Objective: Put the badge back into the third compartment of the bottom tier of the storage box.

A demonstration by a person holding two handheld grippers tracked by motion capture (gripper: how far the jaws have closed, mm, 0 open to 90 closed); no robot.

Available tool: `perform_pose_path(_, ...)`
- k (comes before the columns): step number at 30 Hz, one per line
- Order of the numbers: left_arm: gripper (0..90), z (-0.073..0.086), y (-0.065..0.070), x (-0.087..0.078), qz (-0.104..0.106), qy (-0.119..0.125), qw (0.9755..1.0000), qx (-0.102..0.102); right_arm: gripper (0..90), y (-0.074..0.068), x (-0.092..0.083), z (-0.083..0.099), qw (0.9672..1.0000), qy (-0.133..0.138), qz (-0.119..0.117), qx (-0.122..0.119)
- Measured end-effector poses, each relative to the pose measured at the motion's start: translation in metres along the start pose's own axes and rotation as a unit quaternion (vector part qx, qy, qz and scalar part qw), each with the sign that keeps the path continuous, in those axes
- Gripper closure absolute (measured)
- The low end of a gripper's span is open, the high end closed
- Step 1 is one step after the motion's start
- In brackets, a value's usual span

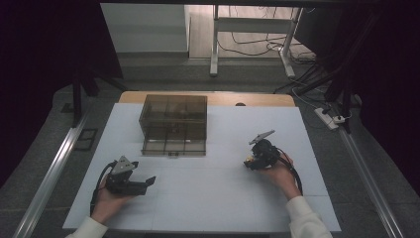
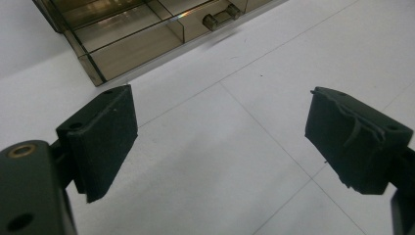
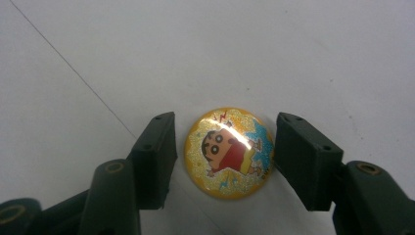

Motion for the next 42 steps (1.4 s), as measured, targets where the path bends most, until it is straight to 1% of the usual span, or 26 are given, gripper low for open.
perform_pose_path(3, 12.1, 0.000, 0.000, 0.000, 0.000, 0.000, 1.0000, 0.000, 46.7, -0.001, 0.000, 0.000, 1.0000, 0.001, -0.002, -0.001)
perform_pose_path(12, 12.1, 0.000, 0.000, 0.000, 0.000, 0.000, 1.0000, 0.001, 47.4, -0.001, -0.001, 0.000, 1.0000, 0.003, -0.002, 0.002)
perform_pose_path(15, 12.1, 0.000, 0.000, 0.000, -0.001, -0.001, 1.0000, 0.000, 47.4, -0.001, -0.001, 0.000, 1.0000, 0.005, -0.002, 0.005)
perform_pose_path(18, 12.0, 0.000, -0.001, 0.000, -0.001, 0.000, 1.0000, 0.000, 47.4, 0.000, -0.001, -0.001, 0.9998, 0.011, -0.002, 0.015)
perform_pose_path(20, 12.1, 0.000, -0.001, 0.000, -0.001, 0.000, 1.0000, -0.001, 47.4, 0.001, -0.002, -0.001, 0.9998, 0.013, -0.003, 0.014)
perform_pose_path(27, 12.0, 0.000, -0.001, 0.000, 0.000, -0.001, 1.0000, 0.000, 47.4, 0.005, -0.011, -0.005, 0.9992, 0.036, -0.001, 0.019)
perform_pose_path(28, 12.0, 0.000, -0.001, 0.000, 0.000, -0.001, 1.0000, 0.000, 47.4, 0.006, -0.013, -0.006, 0.9987, 0.045, -0.001, 0.023)
perform_pose_path(31, 12.0, 0.001, -0.001, 0.000, 0.000, -0.001, 1.0000, 0.000, 47.4, 0.007, -0.016, -0.007, 0.9984, 0.051, 0.001, 0.025)
perform_pose_path(32, 12.1, 0.001, -0.001, 0.000, 0.000, -0.001, 1.0000, 0.000, 47.4, 0.008, -0.018, -0.008, 0.9981, 0.055, 0.003, 0.028)
perform_pose_path(34, 12.1, 0.001, -0.001, 0.000, 0.000, -0.001, 1.0000, 0.000, 47.4, 0.009, -0.023, -0.011, 0.9974, 0.066, 0.009, 0.026)
perform_pose_path(42, 12.0, 0.001, -0.001, 0.000, 0.001, -0.001, 1.0000, -0.001, 47.4, 0.011, -0.031, -0.013, 0.9962, 0.081, 0.011, 0.029)
Point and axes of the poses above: each handheld gripper's, and its own axes: x roughly forward along the jaws, z roughly out of its underside, y roughly to its right, the point moved 10 cm from there along x, roughly forward along the jaws, and after that the axes turned 4 degrees about -z, right-handed, at the moved point
